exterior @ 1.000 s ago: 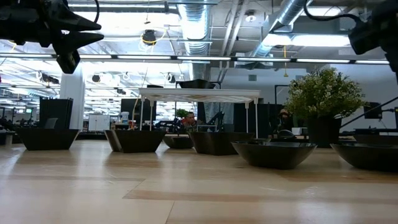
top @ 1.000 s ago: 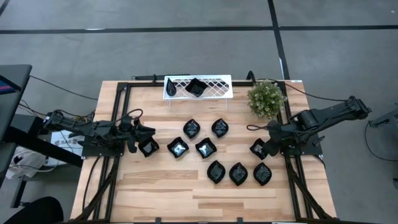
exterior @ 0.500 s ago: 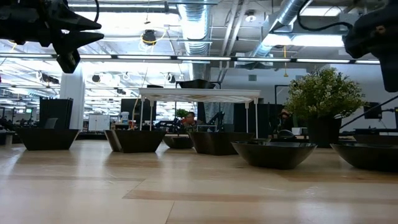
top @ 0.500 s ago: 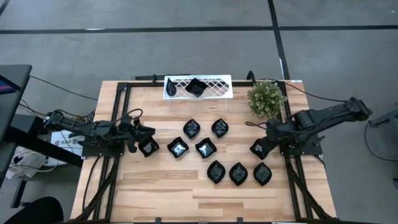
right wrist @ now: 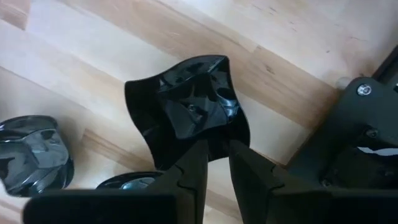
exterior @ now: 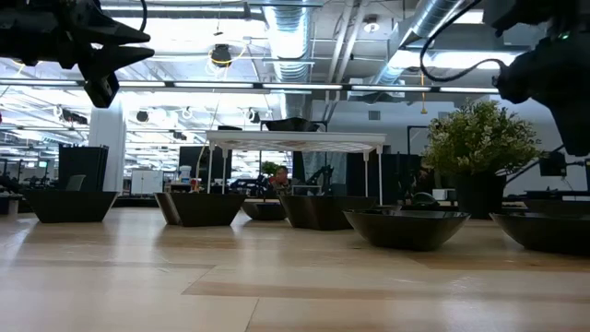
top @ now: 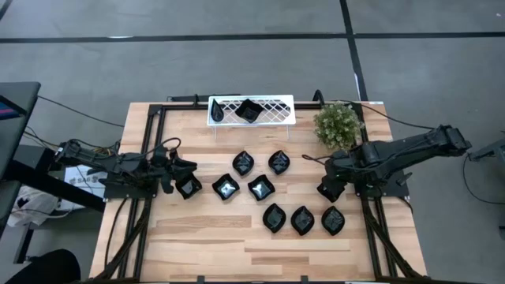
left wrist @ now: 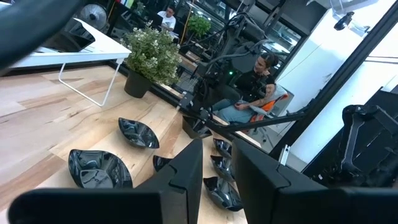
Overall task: Pick & Place Mini shaped plates
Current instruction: Stack the distorted square-shaped plate on top of the distorted square-shaped plate on the shelf
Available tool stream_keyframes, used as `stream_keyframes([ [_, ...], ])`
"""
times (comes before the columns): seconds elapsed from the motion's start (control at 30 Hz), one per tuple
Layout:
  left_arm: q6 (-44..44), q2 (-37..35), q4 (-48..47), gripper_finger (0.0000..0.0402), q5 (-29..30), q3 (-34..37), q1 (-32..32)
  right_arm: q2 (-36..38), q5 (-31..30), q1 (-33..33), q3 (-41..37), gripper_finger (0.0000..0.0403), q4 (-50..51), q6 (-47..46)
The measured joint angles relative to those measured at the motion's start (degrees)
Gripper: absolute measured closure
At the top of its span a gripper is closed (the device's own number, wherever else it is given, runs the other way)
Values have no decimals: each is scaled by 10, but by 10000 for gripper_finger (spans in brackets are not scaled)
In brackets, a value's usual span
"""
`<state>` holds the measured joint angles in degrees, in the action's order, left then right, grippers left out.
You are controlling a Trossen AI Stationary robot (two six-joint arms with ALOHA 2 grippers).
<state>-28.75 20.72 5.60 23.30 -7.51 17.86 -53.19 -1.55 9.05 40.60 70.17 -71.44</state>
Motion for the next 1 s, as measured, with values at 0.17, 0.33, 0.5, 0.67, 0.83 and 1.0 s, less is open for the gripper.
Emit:
stream_keyframes([
  [0.17,0,0,0,314,0,0,0,-22,39,4,0,341,-13,-22],
  [0.33,0,0,0,314,0,0,0,-38,71,42,0,341,-21,-79],
  [0.5,0,0,1,314,0,0,0,-42,67,98,0,341,-25,-202],
  [0.67,0,0,0,314,0,0,0,-42,34,156,0,341,-36,-328],
  [0.83,0,0,0,314,0,0,0,-42,-10,210,0,341,-41,-448],
  [1.0,0,0,0,314,0,0,0,-42,-36,256,-15,341,-62,-545],
])
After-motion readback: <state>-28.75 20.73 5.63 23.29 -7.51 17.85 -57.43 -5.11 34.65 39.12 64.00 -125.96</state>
